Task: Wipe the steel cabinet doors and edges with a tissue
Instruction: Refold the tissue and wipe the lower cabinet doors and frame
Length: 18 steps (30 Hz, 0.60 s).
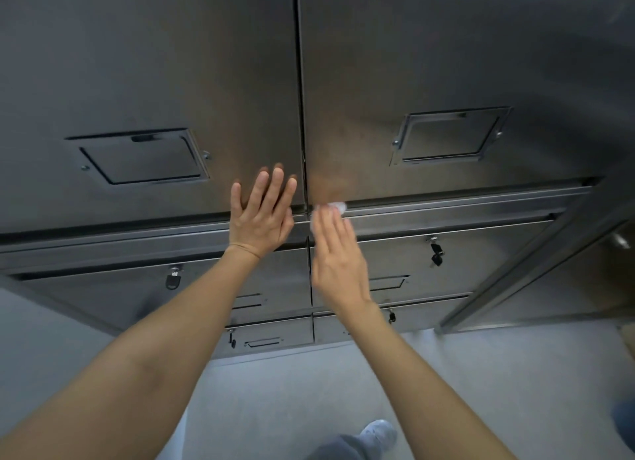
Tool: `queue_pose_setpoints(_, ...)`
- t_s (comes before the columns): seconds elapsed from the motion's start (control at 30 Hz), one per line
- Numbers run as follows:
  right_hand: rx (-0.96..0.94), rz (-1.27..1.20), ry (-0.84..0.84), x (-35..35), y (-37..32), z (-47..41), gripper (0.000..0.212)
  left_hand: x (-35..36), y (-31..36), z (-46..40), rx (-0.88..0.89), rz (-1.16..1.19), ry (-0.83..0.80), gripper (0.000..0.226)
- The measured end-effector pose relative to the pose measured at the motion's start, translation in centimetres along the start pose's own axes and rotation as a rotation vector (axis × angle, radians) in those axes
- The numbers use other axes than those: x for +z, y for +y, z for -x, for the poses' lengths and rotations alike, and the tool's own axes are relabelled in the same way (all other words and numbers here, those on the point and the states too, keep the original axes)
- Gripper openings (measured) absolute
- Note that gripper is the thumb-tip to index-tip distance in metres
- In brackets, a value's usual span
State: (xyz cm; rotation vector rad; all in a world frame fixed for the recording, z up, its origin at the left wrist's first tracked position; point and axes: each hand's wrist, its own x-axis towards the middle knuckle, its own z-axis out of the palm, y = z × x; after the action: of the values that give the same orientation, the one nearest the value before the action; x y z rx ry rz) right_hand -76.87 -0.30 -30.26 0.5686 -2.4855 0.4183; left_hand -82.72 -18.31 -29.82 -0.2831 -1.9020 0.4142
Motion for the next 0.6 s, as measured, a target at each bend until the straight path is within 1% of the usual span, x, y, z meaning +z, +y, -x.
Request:
queue_pose_setpoints(0.03,-0.065,0.015,-0.031,0.0,-0.2,0.0,0.06,0.0,0.0,0.1,0.004,-0.005,-0.006,0.074)
queue_pose_setpoints(0.07,-0.09,0.031,-0.044,-0.4,0.7,-0.1,0.06,0.0,0.0,0.1,0.008,-0.009,-0.011,0.075)
queue_pose_setpoints(0.1,-0.075,0.056,-0.045,-0.7,2.4,-0.1,0.06,0.0,0.0,0.1,0.01,-0.006,-0.015,0.076)
queue_pose_setpoints(0.13,-0.016,0.088,-0.047,-1.1,4.5,0.2,0.059,0.0,0.0,0.1,0.006,0.0,-0.017,0.076)
queue_pose_setpoints(0.2,0.17,0.104,-0.032,-2.3,7.8,0.6,0.058,0.1,0.0,0.1,-0.004,-0.001,-0.015,0.077)
queue_pose_setpoints(0.23,0.252,0.093,-0.005,-2.6,8.3,0.5,0.057,0.1,0.0,0.1,-0.003,0.003,-0.013,0.077)
queue_pose_setpoints(0.3,0.348,0.047,0.026,-1.9,5.6,-0.2,0.059,0.1,0.0,0.2,0.007,0.011,-0.014,0.078)
queue_pose_setpoints(0.33,0.34,0.019,0.013,-1.2,3.4,-0.6,0.06,0.1,0.0,0.2,0.009,0.009,-0.013,0.077)
queue_pose_setpoints(0.4,0.173,-0.021,-0.057,-0.4,-0.4,-0.5,0.062,0.1,-0.1,0.1,0.004,0.0,-0.018,0.077)
queue_pose_setpoints(0.47,-0.005,-0.006,-0.113,-0.8,-0.2,-0.2,0.063,0.1,-0.2,0.2,0.009,-0.023,-0.021,0.078)
queue_pose_setpoints(0.5,-0.039,0.031,-0.115,-1.2,1.5,-0.1,0.064,0.1,-0.2,0.2,0.017,-0.023,-0.022,0.079)
queue_pose_setpoints(0.53,-0.02,0.068,-0.117,-1.6,3.6,0.1,0.064,0.0,-0.2,0.2,0.019,-0.014,-0.023,0.08)
queue_pose_setpoints(0.6,0.111,0.104,-0.098,-2.7,7.9,0.5,0.063,0.0,0.1,0.1,0.014,-0.014,-0.024,0.081)
